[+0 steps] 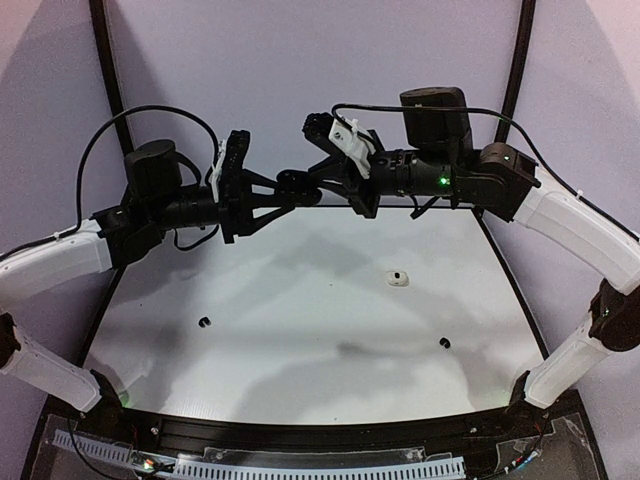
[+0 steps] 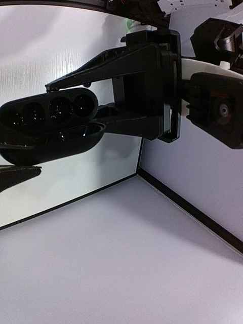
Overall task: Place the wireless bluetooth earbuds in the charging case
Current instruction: Pass from the right arm to the left
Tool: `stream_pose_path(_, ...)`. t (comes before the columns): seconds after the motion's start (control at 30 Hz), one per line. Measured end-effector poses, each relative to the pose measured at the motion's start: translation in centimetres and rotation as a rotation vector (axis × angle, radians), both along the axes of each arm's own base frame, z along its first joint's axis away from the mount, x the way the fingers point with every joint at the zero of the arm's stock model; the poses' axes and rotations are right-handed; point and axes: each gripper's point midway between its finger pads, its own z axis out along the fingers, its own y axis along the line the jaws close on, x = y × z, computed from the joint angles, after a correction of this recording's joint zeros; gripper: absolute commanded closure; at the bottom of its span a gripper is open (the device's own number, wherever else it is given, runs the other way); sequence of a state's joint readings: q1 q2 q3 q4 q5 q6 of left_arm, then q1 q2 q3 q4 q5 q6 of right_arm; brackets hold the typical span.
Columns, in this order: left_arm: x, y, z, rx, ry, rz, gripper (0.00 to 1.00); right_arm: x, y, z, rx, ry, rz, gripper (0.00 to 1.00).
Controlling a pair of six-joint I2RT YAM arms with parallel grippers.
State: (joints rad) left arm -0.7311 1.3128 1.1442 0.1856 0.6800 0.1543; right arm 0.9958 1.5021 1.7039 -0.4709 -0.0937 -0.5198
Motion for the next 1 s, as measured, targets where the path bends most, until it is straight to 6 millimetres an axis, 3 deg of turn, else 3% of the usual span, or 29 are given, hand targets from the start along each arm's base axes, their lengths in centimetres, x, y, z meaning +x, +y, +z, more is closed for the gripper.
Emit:
stream_pose_path(0.2, -0.1, -0.06, -0.08, 0.001, 0.002, -0.008, 0.76, -0.04, 0.01, -0.02, -0.001, -0.001, 0.003, 1.0)
stream_pose_path(0.47, -0.22, -0.07, -0.08, 0.003, 0.002, -0.015, 0.89, -0.07, 0.03, -0.02, -0.001, -0.001, 0.004, 1.0)
stream_pose_path(0.63, -0.23, -0.07, -0.03, 0.004, 0.003, -0.015, 0.73, -0.06, 0.03, 0.0, -0.001, -0.002, 0.004, 1.0)
stream_pose_path(1.0, -0.02, -0.23, -0.34, 0.019, 0.018, -0.014, 0.67, -0.16, 0.11, 0.21, 0.007, -0.005, 0.011, 1.0)
